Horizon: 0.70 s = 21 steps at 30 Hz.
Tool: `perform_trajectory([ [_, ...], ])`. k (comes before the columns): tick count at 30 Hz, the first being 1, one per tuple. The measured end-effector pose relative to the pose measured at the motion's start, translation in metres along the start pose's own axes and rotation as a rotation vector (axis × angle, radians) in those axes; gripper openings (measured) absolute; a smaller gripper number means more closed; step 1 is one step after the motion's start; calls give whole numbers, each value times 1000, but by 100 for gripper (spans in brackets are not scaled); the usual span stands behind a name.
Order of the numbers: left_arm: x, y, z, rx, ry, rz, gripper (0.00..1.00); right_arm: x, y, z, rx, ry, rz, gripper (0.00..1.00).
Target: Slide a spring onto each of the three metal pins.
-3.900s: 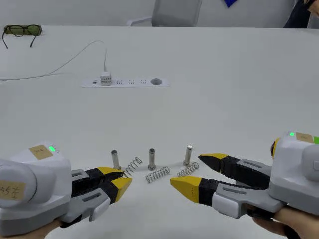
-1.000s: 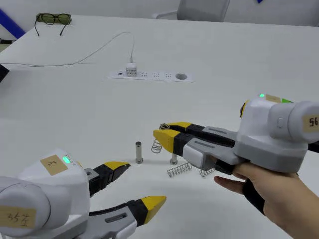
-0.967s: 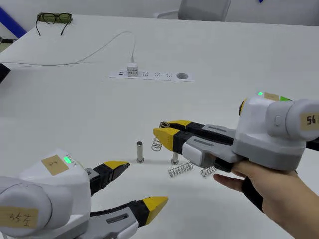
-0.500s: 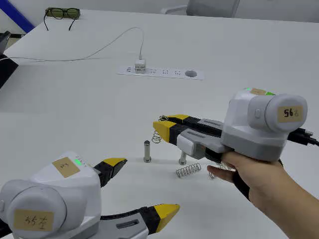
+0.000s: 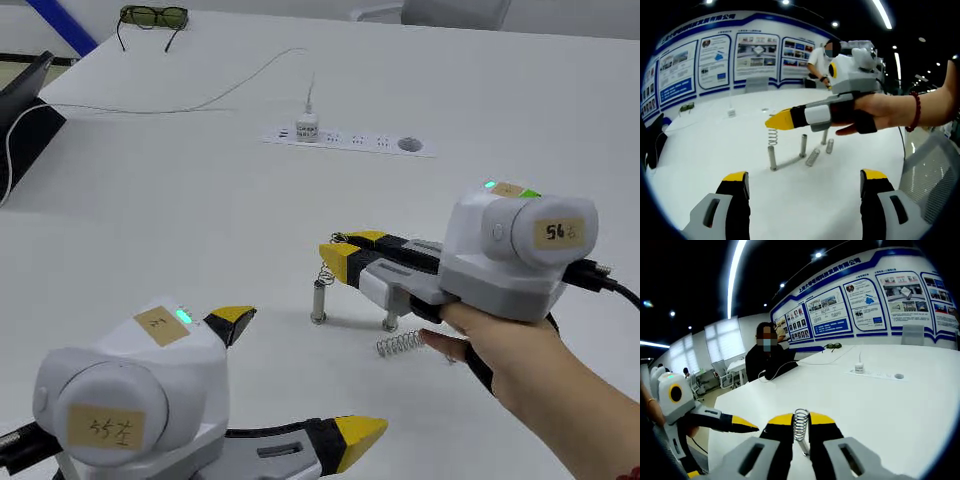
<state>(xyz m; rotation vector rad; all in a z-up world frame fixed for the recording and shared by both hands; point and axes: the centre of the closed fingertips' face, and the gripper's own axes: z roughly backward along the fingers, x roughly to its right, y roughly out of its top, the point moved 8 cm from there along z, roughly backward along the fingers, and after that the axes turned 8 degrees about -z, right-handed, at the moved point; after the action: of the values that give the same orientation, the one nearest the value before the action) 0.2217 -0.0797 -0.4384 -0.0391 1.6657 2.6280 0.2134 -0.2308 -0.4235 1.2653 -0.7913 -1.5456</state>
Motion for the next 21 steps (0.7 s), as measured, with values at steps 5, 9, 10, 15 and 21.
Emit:
perform_trajectory([
  [5, -1, 0, 0, 3, 5, 3, 98, 1, -4, -4, -15, -11, 25, 12],
  [9, -2, -1, 0, -1, 11, 4, 100, -1, -4, -4, -20, -10, 53, 12],
  [10, -3, -1, 0, -2, 12, 4, 100, -1, -5, -4, -22, -10, 62, 12],
  [15, -3, -2, 0, -11, 11, 9, 100, -3, -9, -6, -44, -7, 105, 12],
  [21, -2, -1, 0, -10, 10, 1, 100, -5, -14, -7, -62, -10, 154, 12],
])
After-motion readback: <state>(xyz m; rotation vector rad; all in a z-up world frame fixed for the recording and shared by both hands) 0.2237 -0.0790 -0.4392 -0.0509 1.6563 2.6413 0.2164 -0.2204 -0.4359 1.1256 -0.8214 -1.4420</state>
